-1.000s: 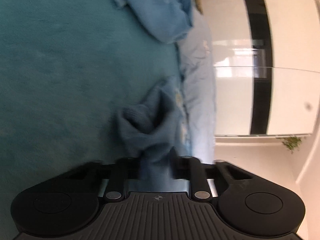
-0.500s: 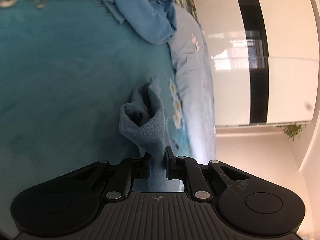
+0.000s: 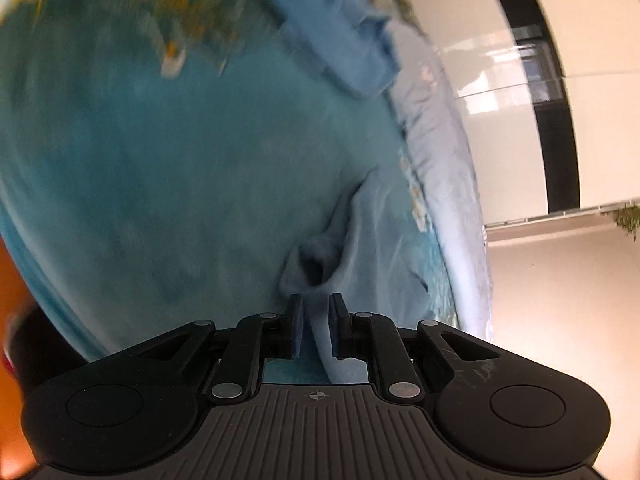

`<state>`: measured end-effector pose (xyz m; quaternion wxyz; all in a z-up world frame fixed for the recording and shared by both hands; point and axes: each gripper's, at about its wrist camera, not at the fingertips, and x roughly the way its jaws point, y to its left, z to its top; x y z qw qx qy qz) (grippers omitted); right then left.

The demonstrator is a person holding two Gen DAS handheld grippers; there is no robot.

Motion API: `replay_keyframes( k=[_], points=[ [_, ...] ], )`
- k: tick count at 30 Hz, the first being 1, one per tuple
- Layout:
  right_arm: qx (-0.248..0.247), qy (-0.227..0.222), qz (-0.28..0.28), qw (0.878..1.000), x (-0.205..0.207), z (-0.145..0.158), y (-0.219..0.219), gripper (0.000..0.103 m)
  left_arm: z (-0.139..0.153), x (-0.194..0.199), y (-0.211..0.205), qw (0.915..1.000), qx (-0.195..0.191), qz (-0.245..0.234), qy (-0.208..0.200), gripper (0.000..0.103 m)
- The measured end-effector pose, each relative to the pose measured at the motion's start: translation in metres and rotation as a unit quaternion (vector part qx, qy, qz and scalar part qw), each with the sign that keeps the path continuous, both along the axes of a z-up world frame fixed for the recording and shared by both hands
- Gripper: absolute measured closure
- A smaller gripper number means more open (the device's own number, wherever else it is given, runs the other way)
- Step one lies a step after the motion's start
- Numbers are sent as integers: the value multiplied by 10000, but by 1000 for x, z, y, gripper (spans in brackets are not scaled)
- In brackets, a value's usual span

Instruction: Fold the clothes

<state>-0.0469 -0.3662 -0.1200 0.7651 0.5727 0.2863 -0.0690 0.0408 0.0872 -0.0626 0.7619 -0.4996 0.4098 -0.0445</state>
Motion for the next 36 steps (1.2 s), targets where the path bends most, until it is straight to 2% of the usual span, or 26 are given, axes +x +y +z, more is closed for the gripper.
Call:
replay_keyframes(
  k=[3, 5, 6, 9, 12, 15, 16, 19, 21, 27, 30, 32, 33, 34, 35, 36],
  points=[
    [-2, 71, -22, 10000, -1, -1, 1, 88, 35, 4, -3, 9955, 628, -193, -687, 91],
    [-3, 152, -25, 9999, -2, -3, 2, 85, 54, 7, -19, 9874, 971, -502, -1141, 78],
    [26, 181, -45, 9998, -3, -5, 2, 87, 59, 6, -30, 9827, 1054, -760, -1321, 75],
    [141, 190, -126, 9996, -5, -8, 1, 87, 50, 15, -73, 9753, 938, -1403, -1426, 74],
    [16, 215, -127, 9997, -4, -6, 4, 86, 37, 20, -111, 9668, 854, -1863, -1527, 74],
    [-65, 219, -100, 9997, -3, -4, 5, 86, 23, 10, -142, 9579, 834, -2095, -1778, 63],
    [-74, 222, -88, 9997, -3, -3, 5, 85, 18, 2, -148, 9585, 762, -2088, -1783, 60],
    [-77, 205, -74, 9997, -3, -3, 5, 84, -7, -1, -152, 9668, 314, -2095, -1430, 59],
    [-83, 183, -74, 9998, -4, -3, 5, 84, -19, 6, -161, 9695, 307, -2144, -1148, 60],
    [15, 138, -125, 9998, -3, -3, 5, 78, -47, 18, -151, 9739, -12, -2070, -936, 63],
    [146, 103, -219, 9996, -2, -4, 5, 73, -53, 21, -147, 9751, -179, -2029, -874, 67],
    [73, 122, -200, 9997, 0, -1, 6, 71, -56, 22, -144, 9754, -209, -2013, -878, 73],
    [-25, 134, -163, 9998, 2, 3, 7, 74, -51, 19, -141, 9777, -201, -1935, -794, 74],
    [-140, 133, -132, 9997, 4, 6, 9, 81, -46, 16, -139, 9800, -193, -1852, -704, 71],
    [-255, 132, -102, 9995, 5, 10, 10, 82, -37, 9, -134, 9805, -141, -1775, -831, 58],
    [-363, 113, -75, 9992, 7, 14, 11, 83, -28, 2, -129, 9807, -87, -1698, -969, 50]
  ],
)
